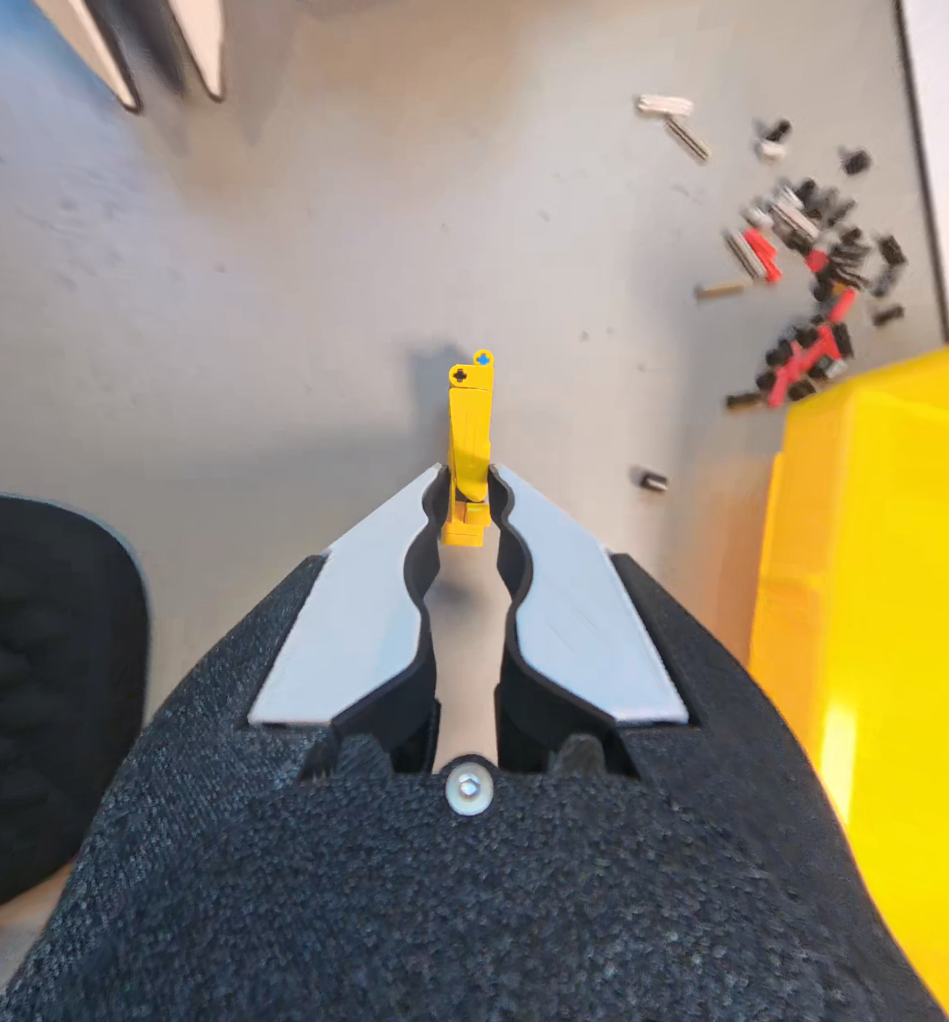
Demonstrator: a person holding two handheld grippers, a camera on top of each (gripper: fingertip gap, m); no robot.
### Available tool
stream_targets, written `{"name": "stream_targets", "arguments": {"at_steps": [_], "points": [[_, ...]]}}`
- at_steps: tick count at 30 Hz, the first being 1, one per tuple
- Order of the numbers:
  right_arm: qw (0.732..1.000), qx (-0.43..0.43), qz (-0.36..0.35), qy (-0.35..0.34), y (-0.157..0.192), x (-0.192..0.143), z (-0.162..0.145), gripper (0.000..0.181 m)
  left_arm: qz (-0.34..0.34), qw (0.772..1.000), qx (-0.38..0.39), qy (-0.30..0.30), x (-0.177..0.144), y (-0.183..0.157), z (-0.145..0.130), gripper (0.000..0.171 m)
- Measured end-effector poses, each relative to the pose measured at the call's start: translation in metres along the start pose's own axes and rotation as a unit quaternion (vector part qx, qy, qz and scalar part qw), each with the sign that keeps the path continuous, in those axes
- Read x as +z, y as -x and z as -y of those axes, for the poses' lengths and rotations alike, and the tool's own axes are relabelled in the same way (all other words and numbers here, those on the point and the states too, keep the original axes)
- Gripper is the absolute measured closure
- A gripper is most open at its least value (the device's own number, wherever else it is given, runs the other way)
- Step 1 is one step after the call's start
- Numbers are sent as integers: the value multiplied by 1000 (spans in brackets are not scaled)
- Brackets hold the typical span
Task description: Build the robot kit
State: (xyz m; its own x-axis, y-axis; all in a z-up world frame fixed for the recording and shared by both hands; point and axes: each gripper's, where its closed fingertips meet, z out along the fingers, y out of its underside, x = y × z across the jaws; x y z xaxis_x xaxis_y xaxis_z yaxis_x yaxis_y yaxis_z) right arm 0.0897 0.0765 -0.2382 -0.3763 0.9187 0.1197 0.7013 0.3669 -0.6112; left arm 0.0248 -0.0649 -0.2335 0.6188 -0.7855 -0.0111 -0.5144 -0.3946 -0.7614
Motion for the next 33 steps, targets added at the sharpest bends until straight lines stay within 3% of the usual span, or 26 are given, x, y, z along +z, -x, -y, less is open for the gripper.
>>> {"name": "stream_targets", "arguments": {"at_steps": [4, 10, 14, 18, 23, 28, 33], "points": [[999, 30, -29, -1, -17, -13, -20, 167, 2, 1000, -2, -14, -3, 1, 4, 151], [998, 24, -50, -15, -20, -16, -14, 162, 3, 999, 2, -32, -7, 1, 9, 148], [991, 30, -84, -95, -28, -35, 17, 153, 3, 999, 9, -47, -10, 0, 14, 147], [968, 55, -143, -199, -40, -54, 58, 142, -16, 997, 8, -73, -15, -7, 23, 145], [930, 119, -217, -270, -52, -61, 87, 131, -79, 981, -30, -175, -38, -23, 57, 144], [905, 164, -278, -278, -57, -53, 97, 123, -42, 961, -47, -270, -68, -12, 87, 144], [889, 185, -311, -280, -55, -46, 99, 115, 84, 931, -61, -350, -110, 20, 101, 142]]}}
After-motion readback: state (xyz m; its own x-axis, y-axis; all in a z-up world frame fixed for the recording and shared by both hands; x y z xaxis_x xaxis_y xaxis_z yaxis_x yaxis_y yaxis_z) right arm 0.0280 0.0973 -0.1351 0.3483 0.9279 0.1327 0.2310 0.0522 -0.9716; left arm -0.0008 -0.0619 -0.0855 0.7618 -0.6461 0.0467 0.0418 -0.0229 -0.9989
